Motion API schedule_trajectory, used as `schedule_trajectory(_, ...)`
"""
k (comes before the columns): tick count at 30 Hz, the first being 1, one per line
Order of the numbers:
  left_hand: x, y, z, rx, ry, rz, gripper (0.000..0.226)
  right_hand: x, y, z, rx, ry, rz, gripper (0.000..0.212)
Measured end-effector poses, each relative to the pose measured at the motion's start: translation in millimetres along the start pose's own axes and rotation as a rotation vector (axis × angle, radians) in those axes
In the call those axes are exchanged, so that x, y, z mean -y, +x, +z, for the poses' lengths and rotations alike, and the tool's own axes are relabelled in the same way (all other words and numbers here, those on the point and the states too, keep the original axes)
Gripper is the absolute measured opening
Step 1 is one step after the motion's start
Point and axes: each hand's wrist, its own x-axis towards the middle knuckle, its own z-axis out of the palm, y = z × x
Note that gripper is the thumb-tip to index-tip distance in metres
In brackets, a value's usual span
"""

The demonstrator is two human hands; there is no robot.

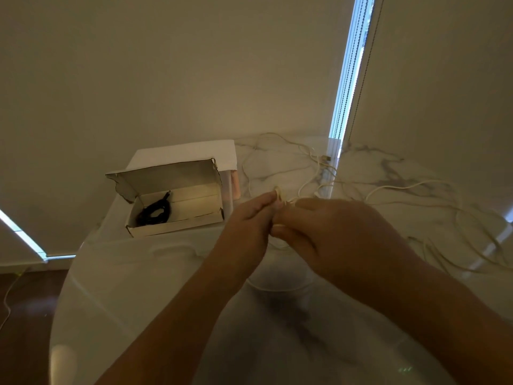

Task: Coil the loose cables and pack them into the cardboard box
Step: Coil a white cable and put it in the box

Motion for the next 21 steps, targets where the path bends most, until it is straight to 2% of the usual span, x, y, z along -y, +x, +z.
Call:
schedule_trajectory(2, -0.1, -1.8, 2.5, 0.049, 0.092, -0.005, 0.05, -9.5, 2.0, -11.1, -0.015, -0.003, 0.034, 0.019)
schedule_trajectory(4, 0.2, -2.3, 3.2, 0.118, 0.126, -0.043, 0.046, -20.0, 1.8, -19.9, -0.04, -0.022, 0.071, 0.017)
schedule_trajectory(7, -2.7, -2.2, 3.3, 0.175, 0.05, -0.078, 0.04, -36.1, 2.3, -23.4, -0.03, 0.004, 0.135, 0.018)
schedule_trajectory(12, -1.8, -3.8, 5.0, 0.155, -0.047, -0.123, 0.056, -58.0, 3.3, -18.3, -0.009, 0.163, 0.171, 0.018)
schedule_trajectory(16, -1.4, -1.4, 2.9, 0.177, -0.24, -0.158, 0.041, -69.6, 2.3, -14.6, -0.026, 0.293, 0.21, 0.019)
schedule_trajectory(21, 0.8, 3.3, -0.4, 0.225, -0.406, -0.16, 0.043, -80.9, 0.4, -4.5, 0.004, 0.37, 0.272, 0.022)
